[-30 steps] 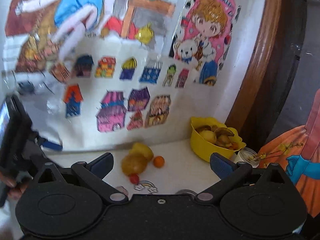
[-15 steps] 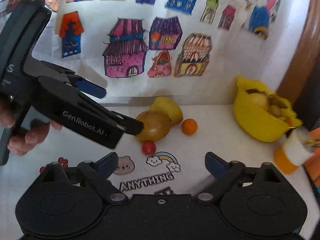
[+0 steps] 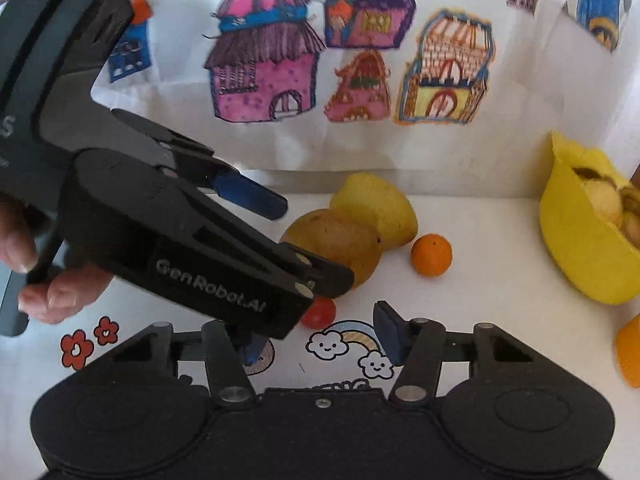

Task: Organize fruits
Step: 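Grasp the brown potato with the left tool while the right tool grasps the red cherry tomato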

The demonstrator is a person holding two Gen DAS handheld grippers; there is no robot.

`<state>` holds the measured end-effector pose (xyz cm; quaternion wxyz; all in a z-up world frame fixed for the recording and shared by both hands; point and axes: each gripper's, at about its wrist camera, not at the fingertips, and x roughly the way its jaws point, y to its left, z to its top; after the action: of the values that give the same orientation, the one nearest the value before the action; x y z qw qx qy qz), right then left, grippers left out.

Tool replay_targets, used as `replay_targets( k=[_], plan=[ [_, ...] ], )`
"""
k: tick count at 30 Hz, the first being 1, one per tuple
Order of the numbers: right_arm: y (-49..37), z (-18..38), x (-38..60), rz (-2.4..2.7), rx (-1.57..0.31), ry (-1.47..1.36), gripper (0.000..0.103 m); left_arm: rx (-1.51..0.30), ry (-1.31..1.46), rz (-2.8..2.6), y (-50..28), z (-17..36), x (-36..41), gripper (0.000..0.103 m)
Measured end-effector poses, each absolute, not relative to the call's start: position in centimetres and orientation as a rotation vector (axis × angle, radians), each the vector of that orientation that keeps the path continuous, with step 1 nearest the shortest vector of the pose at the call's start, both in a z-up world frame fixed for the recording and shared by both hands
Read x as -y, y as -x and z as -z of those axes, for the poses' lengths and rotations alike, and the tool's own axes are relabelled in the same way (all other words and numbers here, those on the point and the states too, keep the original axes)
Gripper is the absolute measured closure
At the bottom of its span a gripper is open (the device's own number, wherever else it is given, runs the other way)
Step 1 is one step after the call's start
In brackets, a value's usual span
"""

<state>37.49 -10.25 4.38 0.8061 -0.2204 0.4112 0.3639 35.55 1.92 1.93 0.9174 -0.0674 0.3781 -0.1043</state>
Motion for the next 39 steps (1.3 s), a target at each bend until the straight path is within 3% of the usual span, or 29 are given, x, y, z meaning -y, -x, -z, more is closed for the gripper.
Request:
replay_targets(
  k=[6,19,24,29,39],
  plan=[
    [-38.4,-3.3,10.1,-0.788,-0.918,0.456,0.051,-0.822,0.173,0.231,-36.6,-1.2,-1.9,0.04],
    [-39.4,-2.0,10.1,-0.785,-0.934,0.387,0.058,-0.864,0.201,0.227,-37.5,-0.8,-1.7,0.041],
    [-39.0,-2.3,10.2,-0.771,-0.928,0.369,0.071,-0.863,0.19,0.225,-37.6,-0.8,-1.5,0.042],
    [-38.4,-2.3,10.2,-0.762,-0.924,0.36,0.077,-0.857,0.205,0.203,-37.2,-0.7,-1.6,0.042],
    [-37.0,-3.1,11.1,-0.752,-0.918,0.348,0.077,-0.857,0.226,0.152,-34.8,-1.2,-2.5,0.043]
  ],
)
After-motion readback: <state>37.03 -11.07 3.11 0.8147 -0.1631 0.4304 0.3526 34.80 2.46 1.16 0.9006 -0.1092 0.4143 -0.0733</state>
